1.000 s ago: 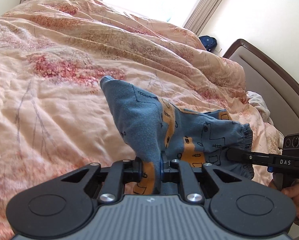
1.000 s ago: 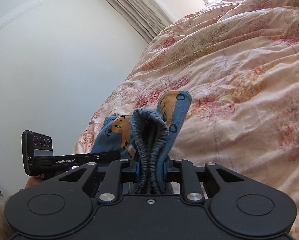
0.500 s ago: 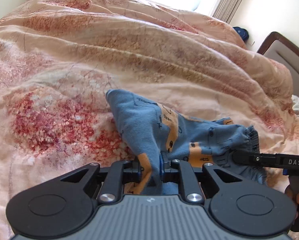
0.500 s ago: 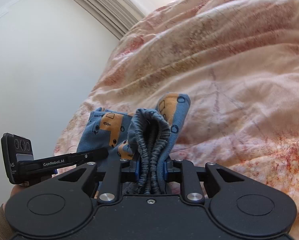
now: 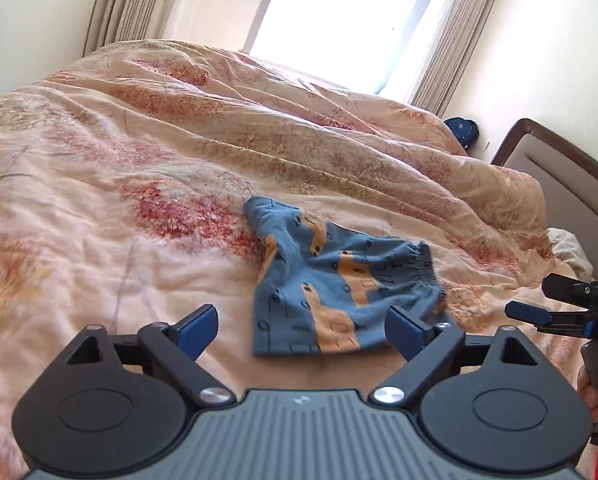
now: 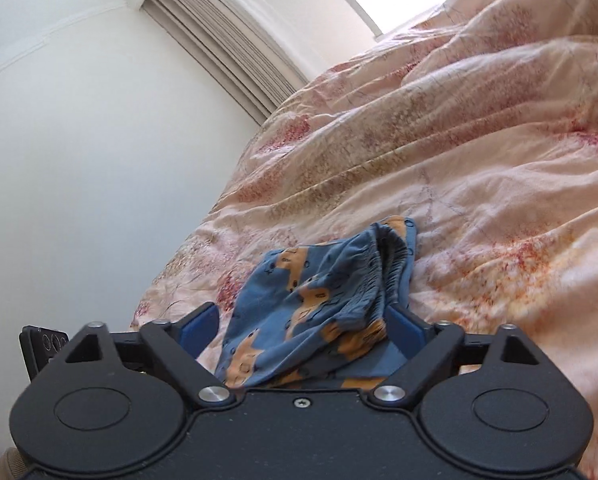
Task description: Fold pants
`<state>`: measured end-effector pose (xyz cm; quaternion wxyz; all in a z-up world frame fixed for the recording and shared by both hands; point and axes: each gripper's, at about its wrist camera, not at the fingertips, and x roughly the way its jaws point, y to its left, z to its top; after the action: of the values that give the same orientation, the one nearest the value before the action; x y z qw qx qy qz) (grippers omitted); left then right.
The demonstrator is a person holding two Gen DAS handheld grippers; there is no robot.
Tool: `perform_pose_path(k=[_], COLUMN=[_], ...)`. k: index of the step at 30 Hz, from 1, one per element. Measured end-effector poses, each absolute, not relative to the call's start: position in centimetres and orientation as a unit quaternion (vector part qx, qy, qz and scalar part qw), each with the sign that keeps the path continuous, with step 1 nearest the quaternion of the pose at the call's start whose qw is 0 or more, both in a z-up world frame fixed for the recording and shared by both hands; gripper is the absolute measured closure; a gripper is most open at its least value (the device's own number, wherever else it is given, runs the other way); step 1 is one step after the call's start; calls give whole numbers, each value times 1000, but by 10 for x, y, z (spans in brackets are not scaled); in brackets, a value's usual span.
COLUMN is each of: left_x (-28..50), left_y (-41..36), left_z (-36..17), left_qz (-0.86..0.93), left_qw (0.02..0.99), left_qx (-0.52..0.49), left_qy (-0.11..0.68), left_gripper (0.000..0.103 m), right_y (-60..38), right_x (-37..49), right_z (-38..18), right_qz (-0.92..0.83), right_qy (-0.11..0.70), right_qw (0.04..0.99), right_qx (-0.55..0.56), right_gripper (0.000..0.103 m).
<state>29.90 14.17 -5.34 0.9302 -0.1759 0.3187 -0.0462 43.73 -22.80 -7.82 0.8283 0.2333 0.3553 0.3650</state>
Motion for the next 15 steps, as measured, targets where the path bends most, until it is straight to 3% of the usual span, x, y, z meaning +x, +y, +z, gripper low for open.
perform_pose_path(k=[3, 15], left_x=[230, 64], left_y=[124, 65], left_z=[-31, 14], left_qz=[-55, -19], left_qw=[935, 946], left_qx=[-178, -133], left_qy=[302, 296], left_gripper=[0, 0], right_y=[-232, -228], right_x=[373, 129], right_z=[-48, 23], right_qz=[384, 268], right_qy=[336, 275], right_qw=[832, 922], right_qx=[217, 47], right_gripper=[1, 1])
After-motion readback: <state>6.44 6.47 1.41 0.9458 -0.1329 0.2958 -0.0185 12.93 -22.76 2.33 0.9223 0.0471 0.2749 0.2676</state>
